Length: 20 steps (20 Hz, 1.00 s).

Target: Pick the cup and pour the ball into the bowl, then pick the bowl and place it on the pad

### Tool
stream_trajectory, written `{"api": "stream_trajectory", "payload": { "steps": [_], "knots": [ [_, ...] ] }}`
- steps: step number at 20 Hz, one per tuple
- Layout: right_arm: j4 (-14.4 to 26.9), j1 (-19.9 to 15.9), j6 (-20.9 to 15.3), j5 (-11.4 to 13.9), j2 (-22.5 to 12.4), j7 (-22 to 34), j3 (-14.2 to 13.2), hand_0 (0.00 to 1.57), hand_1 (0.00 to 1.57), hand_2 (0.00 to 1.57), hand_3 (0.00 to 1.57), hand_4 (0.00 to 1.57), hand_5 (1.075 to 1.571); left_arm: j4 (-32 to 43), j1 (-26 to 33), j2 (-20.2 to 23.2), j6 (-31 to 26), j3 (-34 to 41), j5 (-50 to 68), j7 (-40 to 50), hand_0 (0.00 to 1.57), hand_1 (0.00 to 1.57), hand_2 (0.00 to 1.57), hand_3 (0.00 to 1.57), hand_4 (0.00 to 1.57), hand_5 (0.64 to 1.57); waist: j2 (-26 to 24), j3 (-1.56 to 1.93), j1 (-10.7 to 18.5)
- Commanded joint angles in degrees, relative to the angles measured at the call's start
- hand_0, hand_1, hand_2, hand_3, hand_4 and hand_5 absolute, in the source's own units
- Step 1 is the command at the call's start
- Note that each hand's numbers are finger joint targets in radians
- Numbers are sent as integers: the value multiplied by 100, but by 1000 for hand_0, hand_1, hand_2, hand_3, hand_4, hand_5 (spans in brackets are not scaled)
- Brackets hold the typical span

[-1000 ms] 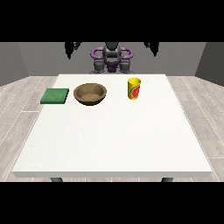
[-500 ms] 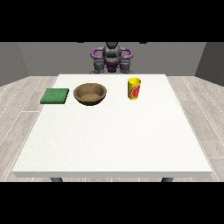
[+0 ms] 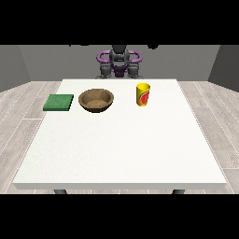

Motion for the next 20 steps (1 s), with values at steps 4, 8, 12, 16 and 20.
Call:
{"api": "stream_trajectory", "payload": {
  "steps": [4, 8, 12, 16, 20],
  "knots": [
    [631, -416, 214, 22, 136, -1351, -108, 0, 0, 0, 0, 702, 1545, 763, -555, 31, -46, 198, -237, -1556, 0, 0, 0, 0, 570, 1520, 1534, 2, -37],
    [754, -456, 569, -361, -171, -1728, -581, 0, 0, 0, 0, 692, 1551, 1472, -289, 305, -418, 650, 26, -2707, 0, 0, 0, 0, 528, 1491, 1836, -1, -100],
    [681, -634, 662, -550, -243, -1605, -653, 0, 0, 0, 0, 683, 1553, 2564, -389, 154, -327, 650, -186, -3437, 0, 0, 0, 0, 307, 1480, 1976, -2, -348],
    [1191, -603, 813, -598, -415, -1685, -880, 0, 0, 0, 0, 667, 1559, 3477, -797, 365, -596, 869, 3, -3412, 0, 0, 0, 0, 0, 1451, 1521, 0, -189],
    [1780, -361, 1223, -703, -572, -2150, -1085, 0, 0, 0, 0, 665, 1559, 4081, -938, 453, -787, 1017, 101, -3900, 0, 0, 0, 0, 108, 1436, 1455, 0, -223]
  ]
}}
